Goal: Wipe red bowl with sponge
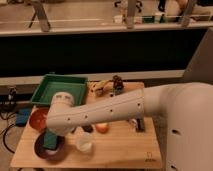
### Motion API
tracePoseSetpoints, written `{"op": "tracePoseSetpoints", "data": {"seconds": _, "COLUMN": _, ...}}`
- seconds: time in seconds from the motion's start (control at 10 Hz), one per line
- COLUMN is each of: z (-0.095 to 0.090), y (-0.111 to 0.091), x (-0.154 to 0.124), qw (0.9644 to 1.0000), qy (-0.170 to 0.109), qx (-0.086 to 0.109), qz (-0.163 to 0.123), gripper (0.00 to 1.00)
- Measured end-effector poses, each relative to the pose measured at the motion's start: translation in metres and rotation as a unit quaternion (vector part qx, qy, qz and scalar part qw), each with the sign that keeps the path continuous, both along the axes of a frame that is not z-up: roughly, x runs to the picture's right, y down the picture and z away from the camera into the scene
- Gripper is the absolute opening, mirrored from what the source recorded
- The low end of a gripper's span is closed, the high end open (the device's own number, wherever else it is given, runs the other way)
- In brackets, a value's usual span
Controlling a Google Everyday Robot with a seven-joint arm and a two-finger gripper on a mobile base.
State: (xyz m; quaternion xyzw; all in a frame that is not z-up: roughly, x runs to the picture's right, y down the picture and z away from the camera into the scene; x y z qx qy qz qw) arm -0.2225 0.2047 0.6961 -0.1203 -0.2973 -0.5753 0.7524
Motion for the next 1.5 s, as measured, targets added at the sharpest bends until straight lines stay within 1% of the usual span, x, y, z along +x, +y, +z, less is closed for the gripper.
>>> {"op": "tracePoseSetpoints", "data": {"seconds": 0.2, "z": 0.010, "y": -0.006, "x": 0.000, "qw": 0.9996, "qy": -0.022, "qx": -0.005, "qz": 0.018, "gripper": 0.80}}
{"op": "tracePoseSetpoints", "data": {"seconds": 0.3, "z": 0.013, "y": -0.005, "x": -0.002, "qw": 0.9989, "qy": -0.040, "qx": -0.003, "qz": 0.023, "gripper": 0.80}}
{"op": "tracePoseSetpoints", "data": {"seconds": 0.4, "z": 0.016, "y": -0.008, "x": -0.003, "qw": 0.9982, "qy": -0.054, "qx": 0.004, "qz": 0.024, "gripper": 0.80}}
{"op": "tracePoseSetpoints", "data": {"seconds": 0.6, "z": 0.021, "y": -0.011, "x": -0.005, "qw": 0.9954, "qy": -0.092, "qx": 0.019, "qz": 0.022, "gripper": 0.80}}
{"op": "tracePoseSetpoints", "data": {"seconds": 0.7, "z": 0.024, "y": -0.013, "x": -0.007, "qw": 0.9931, "qy": -0.112, "qx": 0.027, "qz": 0.020, "gripper": 0.80}}
{"op": "tracePoseSetpoints", "data": {"seconds": 0.9, "z": 0.029, "y": -0.015, "x": -0.013, "qw": 0.9890, "qy": -0.143, "qx": 0.037, "qz": 0.012, "gripper": 0.80}}
{"op": "tracePoseSetpoints", "data": {"seconds": 1.1, "z": 0.032, "y": -0.015, "x": -0.025, "qw": 0.9841, "qy": -0.172, "qx": 0.044, "qz": -0.005, "gripper": 0.80}}
{"op": "tracePoseSetpoints", "data": {"seconds": 1.2, "z": 0.033, "y": -0.015, "x": -0.028, "qw": 0.9817, "qy": -0.183, "qx": 0.050, "qz": -0.012, "gripper": 0.80}}
{"op": "tracePoseSetpoints", "data": {"seconds": 1.3, "z": 0.035, "y": -0.015, "x": -0.033, "qw": 0.9780, "qy": -0.199, "qx": 0.058, "qz": -0.024, "gripper": 0.80}}
{"op": "tracePoseSetpoints", "data": {"seconds": 1.5, "z": 0.037, "y": -0.014, "x": -0.042, "qw": 0.9737, "qy": -0.215, "qx": 0.064, "qz": -0.041, "gripper": 0.80}}
